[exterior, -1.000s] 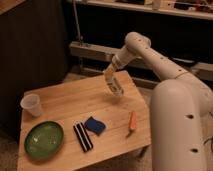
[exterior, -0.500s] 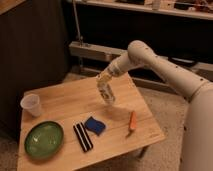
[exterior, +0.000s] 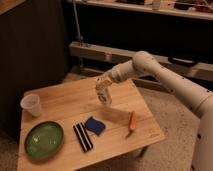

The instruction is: Stand the bottle upright

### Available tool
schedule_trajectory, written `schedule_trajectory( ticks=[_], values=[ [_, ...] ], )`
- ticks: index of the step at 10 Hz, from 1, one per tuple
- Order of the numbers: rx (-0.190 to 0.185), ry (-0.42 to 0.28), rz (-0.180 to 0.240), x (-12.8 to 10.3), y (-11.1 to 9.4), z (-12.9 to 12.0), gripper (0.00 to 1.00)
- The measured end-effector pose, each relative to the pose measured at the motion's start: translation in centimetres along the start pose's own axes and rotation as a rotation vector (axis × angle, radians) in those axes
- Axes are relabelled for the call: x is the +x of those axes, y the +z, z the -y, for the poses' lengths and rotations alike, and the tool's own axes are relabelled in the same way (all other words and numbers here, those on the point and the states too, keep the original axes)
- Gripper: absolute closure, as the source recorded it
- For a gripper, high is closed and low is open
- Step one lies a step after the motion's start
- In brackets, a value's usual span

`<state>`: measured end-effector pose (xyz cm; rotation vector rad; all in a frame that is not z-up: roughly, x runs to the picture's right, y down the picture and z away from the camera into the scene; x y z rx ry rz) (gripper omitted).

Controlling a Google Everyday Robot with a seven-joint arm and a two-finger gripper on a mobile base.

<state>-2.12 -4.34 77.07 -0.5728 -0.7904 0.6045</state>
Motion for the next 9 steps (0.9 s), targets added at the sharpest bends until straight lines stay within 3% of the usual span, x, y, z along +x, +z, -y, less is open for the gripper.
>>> schedule_trajectory(
  ticks=[9],
  values=[
    [-0.021,0.034,0.016,2.0,0.7,-1.1,0.95]
  ],
)
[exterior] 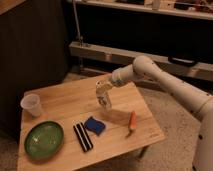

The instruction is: Stand the bottle upright

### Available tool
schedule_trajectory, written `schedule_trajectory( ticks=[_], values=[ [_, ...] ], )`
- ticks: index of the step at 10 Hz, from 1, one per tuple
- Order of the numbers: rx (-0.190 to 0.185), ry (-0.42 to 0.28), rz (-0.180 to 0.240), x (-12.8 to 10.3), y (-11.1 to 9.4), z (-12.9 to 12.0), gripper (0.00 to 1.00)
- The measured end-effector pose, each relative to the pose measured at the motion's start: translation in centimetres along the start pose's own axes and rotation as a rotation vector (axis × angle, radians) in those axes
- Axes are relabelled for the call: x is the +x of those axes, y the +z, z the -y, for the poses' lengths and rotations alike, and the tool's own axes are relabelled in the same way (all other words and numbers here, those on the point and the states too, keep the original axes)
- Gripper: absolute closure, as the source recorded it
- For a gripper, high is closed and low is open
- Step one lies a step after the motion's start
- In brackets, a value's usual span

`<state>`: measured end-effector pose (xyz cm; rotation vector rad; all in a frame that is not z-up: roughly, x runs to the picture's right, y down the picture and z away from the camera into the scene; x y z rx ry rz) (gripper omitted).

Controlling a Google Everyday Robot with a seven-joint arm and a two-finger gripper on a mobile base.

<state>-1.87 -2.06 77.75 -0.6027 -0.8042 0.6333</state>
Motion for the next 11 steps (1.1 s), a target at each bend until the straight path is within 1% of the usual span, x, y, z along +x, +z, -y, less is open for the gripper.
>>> schedule_trajectory(
  ticks=[6,8,11],
  values=[
    [-0.008,0.026,0.002,1.9,0.6,-0.8,0.95],
    [-0.007,0.028,0.004,2.2,0.5,-0.9,0.95],
    [0.007,0.033,0.022,2.6,-0.3,-0.9,0.95]
  ],
)
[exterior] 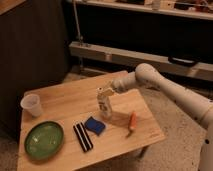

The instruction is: Stand the bottle upright

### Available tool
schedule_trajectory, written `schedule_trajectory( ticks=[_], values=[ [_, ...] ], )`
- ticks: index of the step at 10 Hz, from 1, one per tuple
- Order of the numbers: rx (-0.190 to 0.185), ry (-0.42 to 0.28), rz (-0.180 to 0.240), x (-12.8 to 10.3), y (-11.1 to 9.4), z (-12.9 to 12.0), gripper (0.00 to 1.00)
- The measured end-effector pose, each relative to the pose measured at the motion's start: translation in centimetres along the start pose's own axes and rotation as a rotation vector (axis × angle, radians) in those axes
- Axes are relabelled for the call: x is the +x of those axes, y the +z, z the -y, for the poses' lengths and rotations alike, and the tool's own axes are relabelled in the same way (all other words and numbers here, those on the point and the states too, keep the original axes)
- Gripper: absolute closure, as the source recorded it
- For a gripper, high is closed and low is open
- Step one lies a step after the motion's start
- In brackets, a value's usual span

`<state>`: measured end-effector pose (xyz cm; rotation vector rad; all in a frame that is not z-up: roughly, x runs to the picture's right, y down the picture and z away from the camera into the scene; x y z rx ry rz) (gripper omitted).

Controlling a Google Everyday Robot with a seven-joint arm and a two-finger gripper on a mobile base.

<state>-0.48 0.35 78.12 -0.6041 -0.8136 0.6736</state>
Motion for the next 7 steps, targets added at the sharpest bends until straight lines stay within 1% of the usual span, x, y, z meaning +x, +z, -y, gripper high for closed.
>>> schedule_trajectory(
  ticks=[4,7],
  values=[
    [0.008,0.000,0.005,0.8,-0.8,-0.4,0.95],
    [0.011,-0.002,0.005,1.3,-1.0,-0.8,0.95]
  ],
)
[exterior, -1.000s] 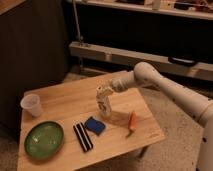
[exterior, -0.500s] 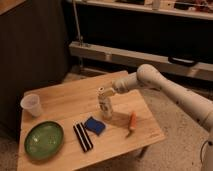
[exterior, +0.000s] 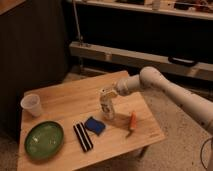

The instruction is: Stand the bottle upright

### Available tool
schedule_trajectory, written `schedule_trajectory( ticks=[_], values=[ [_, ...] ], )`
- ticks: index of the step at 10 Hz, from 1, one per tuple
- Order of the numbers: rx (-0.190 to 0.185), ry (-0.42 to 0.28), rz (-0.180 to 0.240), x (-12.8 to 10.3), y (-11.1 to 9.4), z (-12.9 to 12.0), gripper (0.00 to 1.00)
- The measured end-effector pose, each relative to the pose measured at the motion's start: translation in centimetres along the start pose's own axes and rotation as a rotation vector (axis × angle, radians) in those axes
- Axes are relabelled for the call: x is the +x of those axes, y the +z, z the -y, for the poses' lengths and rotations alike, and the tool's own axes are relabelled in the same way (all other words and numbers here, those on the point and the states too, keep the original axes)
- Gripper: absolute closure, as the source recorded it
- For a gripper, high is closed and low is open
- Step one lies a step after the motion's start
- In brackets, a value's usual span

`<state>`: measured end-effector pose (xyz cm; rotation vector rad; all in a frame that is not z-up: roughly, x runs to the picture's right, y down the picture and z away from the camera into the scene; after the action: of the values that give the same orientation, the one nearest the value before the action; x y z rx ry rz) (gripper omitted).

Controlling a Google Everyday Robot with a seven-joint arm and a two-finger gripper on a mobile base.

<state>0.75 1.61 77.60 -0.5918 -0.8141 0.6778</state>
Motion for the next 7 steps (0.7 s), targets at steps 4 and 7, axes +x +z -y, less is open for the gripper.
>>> schedule_trajectory(
  ticks=[4,7],
  values=[
    [0.008,-0.009,0.012,0.8,-0.4,-0.6,0.95],
    [0.012,-0.012,0.015,1.3,-0.8,-0.8,0.84]
  ],
)
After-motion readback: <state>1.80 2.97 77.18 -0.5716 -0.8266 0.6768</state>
